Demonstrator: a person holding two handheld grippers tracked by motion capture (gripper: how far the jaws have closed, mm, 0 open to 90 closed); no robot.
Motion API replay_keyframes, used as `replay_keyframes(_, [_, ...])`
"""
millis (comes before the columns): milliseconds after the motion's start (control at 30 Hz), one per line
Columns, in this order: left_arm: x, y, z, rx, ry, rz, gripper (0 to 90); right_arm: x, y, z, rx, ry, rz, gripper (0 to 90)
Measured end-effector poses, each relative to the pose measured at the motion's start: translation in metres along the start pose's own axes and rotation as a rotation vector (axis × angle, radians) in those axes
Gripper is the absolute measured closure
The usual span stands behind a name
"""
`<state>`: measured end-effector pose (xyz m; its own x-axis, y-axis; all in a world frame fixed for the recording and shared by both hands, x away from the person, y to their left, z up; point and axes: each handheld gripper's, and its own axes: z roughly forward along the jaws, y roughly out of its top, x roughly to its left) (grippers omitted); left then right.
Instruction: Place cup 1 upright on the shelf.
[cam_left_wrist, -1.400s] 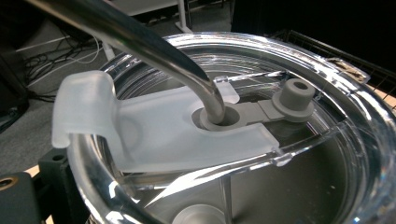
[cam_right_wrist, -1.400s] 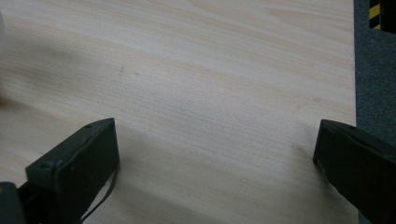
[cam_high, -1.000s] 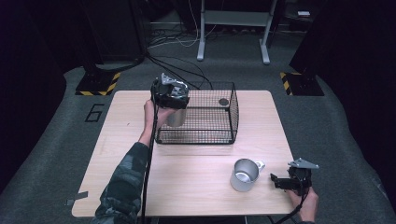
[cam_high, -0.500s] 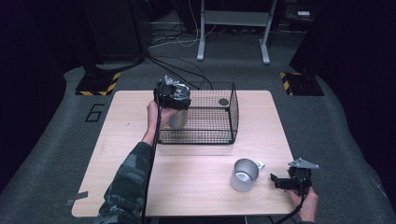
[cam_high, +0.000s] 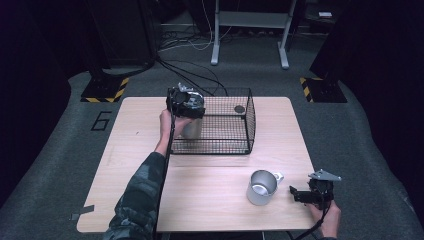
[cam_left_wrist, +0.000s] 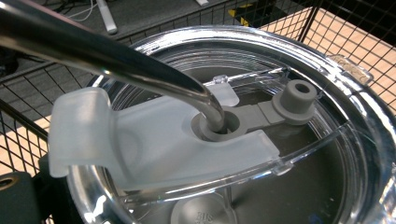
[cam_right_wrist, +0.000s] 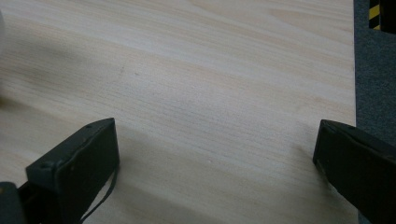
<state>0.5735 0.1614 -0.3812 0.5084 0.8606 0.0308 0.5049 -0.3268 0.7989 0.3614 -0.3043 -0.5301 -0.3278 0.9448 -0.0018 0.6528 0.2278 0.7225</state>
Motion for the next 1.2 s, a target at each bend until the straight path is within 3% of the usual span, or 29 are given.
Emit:
replay_keyframes(833, [0.004, -0.015, 0.016, 0.045, 0.009, -0.023, 3.3, 0.000, 0.000, 0.000, 0.000, 0.000, 0.000, 0.0])
replay_keyframes(1033, [0.009, -0.018, 0.014, 0.070, -0.010, -0.073, 3.2, 0.000, 0.000, 0.000, 0.000, 0.000, 0.000, 0.0])
replay_keyframes(1200, [0.009, -0.018, 0.014, 0.077, -0.005, -0.071, 3.2, 0.000, 0.000, 0.000, 0.000, 0.000, 0.000, 0.0])
